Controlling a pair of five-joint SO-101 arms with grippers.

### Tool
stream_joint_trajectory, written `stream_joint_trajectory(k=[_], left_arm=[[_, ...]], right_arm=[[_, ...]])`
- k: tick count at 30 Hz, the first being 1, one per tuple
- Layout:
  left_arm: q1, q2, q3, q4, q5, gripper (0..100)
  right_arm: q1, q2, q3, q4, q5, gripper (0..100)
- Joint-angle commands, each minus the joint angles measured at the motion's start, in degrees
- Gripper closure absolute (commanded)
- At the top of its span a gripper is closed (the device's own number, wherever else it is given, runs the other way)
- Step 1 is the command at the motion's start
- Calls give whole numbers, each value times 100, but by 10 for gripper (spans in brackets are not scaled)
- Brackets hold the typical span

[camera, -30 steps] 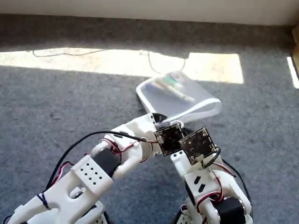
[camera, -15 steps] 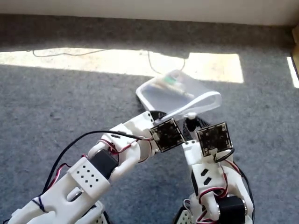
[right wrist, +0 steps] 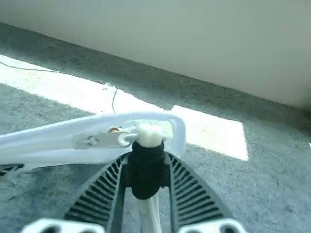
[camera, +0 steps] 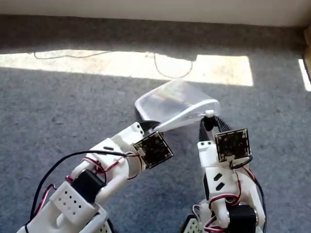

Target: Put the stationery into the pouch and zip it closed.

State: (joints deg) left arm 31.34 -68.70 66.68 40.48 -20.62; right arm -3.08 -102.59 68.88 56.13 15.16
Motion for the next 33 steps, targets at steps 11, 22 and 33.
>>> stream_joint_trajectory(k=[11,22,33], left_arm=[[-699,-1613,-22,1275,97,995],[-1068,-2809,-13,2303,79,995],[-1138,-3495,145,2822,79,995]], right_arm=[[558,-13,-57,-303,-53,993],[884,-13,497,-989,-26,993],[840,-13,497,-558,-62,961]])
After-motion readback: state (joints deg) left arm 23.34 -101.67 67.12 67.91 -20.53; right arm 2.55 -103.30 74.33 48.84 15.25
